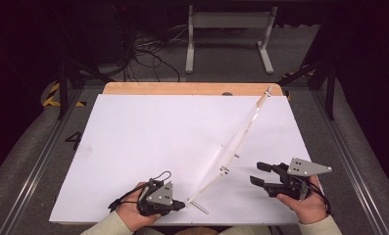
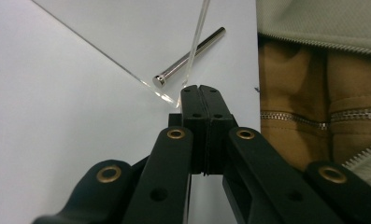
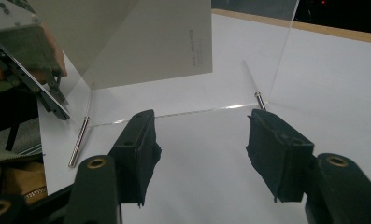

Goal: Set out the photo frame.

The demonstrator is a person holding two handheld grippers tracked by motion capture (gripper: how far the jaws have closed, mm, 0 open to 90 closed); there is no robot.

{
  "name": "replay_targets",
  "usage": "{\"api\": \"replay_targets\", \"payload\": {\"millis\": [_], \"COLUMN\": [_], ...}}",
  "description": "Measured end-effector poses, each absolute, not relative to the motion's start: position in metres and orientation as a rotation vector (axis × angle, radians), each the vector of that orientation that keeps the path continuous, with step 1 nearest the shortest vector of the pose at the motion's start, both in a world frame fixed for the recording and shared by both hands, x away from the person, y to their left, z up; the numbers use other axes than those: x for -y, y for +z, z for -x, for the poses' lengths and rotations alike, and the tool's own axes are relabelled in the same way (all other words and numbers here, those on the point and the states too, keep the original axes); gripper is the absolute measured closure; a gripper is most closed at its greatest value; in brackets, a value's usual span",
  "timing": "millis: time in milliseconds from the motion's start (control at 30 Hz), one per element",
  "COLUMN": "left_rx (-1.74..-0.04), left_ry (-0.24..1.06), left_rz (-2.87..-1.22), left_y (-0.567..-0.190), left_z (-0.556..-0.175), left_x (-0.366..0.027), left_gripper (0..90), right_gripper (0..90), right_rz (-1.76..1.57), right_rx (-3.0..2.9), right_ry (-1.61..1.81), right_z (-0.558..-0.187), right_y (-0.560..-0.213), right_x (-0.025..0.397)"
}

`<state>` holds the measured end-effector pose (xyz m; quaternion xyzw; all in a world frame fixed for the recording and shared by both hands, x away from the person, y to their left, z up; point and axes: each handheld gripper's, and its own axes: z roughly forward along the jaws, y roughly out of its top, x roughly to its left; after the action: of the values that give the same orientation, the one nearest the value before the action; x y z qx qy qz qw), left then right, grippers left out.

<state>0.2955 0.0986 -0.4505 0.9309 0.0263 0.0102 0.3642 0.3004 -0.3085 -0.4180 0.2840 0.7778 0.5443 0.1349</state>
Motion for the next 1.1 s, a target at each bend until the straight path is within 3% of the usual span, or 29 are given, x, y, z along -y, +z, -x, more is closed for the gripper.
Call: {"api": "replay_targets", "payload": {"millis": [233, 1100], "left_rx": [-0.152, -0.097], "left_ry": [0.049, 0.022], "left_rz": [-2.41, -2.405], "left_y": [-0.454, -0.459], "left_z": [-0.3, -0.301], "left_x": [-0.101, -0.08], "left_gripper": [89.8, 90.0], "right_gripper": [40.6, 41.0], "right_rz": [-0.831, -0.81], "right_rx": [-2.248, -2.269], "right_ry": [1.591, 1.611], "right_z": [-0.3, -0.294], "right_y": [-0.418, -0.418], "right_x": [0.31, 0.304]}}
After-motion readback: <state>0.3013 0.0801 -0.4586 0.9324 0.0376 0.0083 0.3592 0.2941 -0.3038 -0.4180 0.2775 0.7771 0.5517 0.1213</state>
